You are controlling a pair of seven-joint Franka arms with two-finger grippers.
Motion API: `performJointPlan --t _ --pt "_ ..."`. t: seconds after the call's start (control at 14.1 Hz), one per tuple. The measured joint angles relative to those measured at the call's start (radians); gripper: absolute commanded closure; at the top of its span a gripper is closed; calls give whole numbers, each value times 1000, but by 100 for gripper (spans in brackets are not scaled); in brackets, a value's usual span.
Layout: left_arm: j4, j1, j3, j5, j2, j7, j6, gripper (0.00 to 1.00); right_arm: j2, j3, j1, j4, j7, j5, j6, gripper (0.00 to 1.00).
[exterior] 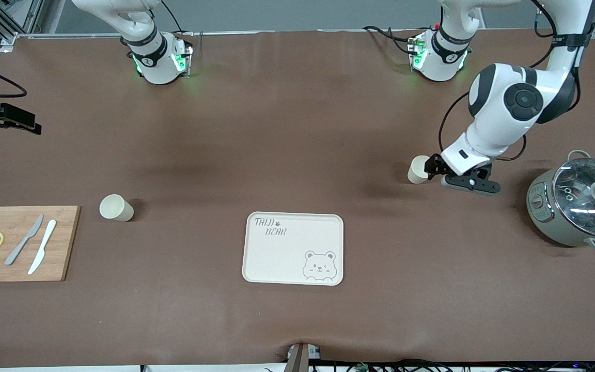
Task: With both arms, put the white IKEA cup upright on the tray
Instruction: 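Lower the left gripper around the white cup and close it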
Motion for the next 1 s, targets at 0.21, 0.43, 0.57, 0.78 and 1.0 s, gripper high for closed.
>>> performJointPlan --t 0.21,0.43,0.57,0.78,1.0 --pt "-105 3 0 0 -20 0 95 0 0 0 -16 0 0 0 -4 0" --pt "-182 5 0 0 -25 -1 175 0 0 4 -17 -1 0 1 -6 0" --pt "-219 11 0 0 -25 -2 210 0 0 5 -17 -1 0 1 -8 0" --pt "-264 28 0 0 -25 -2 254 0 0 6 -17 -1 1 1 -10 0" --pt "-290 39 1 0 -23 -2 289 0 0 6 -17 -1 2 1 -10 0"
